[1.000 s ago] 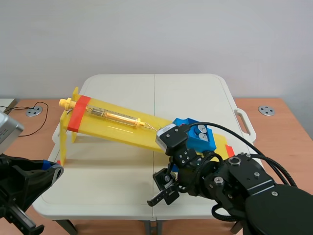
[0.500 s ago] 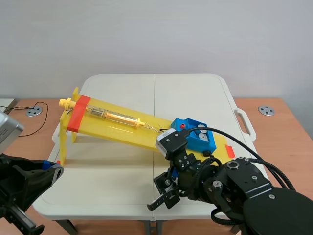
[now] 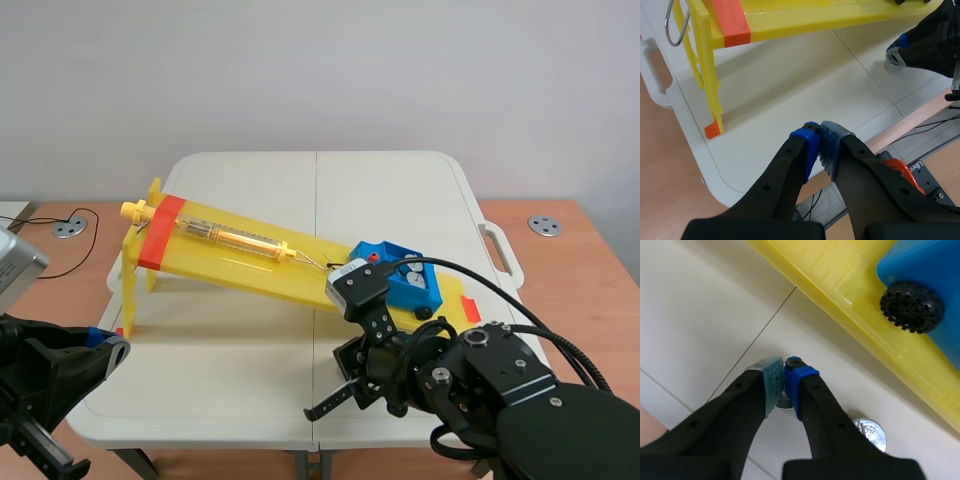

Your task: Place the four metal weights on the blue cart on the ramp.

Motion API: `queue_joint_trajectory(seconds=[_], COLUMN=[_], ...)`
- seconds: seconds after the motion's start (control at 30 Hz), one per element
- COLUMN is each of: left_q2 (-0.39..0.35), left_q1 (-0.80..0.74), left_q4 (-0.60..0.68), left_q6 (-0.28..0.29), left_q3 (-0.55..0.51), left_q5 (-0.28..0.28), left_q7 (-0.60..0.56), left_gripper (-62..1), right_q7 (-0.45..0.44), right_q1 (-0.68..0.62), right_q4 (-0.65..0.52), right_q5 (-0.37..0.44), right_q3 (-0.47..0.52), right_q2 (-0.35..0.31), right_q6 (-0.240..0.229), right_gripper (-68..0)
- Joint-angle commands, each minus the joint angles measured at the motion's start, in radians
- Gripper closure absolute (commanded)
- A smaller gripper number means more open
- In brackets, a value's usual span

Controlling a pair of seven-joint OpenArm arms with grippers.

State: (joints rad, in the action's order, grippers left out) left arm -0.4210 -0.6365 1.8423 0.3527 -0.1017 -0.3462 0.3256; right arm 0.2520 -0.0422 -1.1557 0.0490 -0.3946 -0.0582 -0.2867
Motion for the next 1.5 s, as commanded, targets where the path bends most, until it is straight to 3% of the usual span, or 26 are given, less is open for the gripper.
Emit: queue_joint_trajectory(seconds=[0.0, 0.1, 0.3, 0.6, 0.8, 1.1, 1.3, 1.47], left_q2=[0.008, 0.008, 0.008, 0.008, 0.008, 0.008, 0.008, 0.008], left_q1=[0.008, 0.008, 0.008, 0.008, 0.008, 0.008, 0.008, 0.008], left_q4=[0.073, 0.073, 0.073, 0.073, 0.073, 0.073, 0.073, 0.073], left_q6=[0.018, 0.018, 0.018, 0.018, 0.018, 0.018, 0.018, 0.018], left_q3=[-0.018, -0.018, -0.018, -0.018, -0.018, -0.018, -0.018, -0.018], left_q5=[-0.077, -0.077, -0.077, -0.077, -0.077, -0.077, -0.077, -0.077], left_q7=[-0.096, -0.096, -0.096, -0.096, -0.096, -0.096, -0.097, -0.096], left_gripper=[-3.8, -3.8, -3.8, -3.8, -3.8, -3.8, -3.8, -3.8], right_q7=[-0.029, -0.033, -0.026, 0.043, 0.107, 0.200, 0.239, 0.201], right_q1=[0.076, 0.076, 0.058, -0.065, -0.154, -0.246, -0.280, -0.262], right_q4=[-0.025, -0.025, -0.080, -0.332, -0.491, -0.697, -0.797, -0.799], right_q5=[0.022, 0.024, 0.124, 0.257, 0.359, 0.554, 0.669, 0.719], right_q3=[0.007, 0.007, 0.034, 0.140, 0.237, 0.430, 0.568, 0.616], right_q2=[-0.003, -0.015, -0.053, -0.121, -0.139, -0.138, -0.138, -0.135], right_q6=[0.045, 0.048, 0.047, -0.032, -0.104, -0.154, -0.156, -0.156], right_gripper=[-0.6, -0.7, -0.7, -0.7, -0.7, -0.6, -0.6, -0.6])
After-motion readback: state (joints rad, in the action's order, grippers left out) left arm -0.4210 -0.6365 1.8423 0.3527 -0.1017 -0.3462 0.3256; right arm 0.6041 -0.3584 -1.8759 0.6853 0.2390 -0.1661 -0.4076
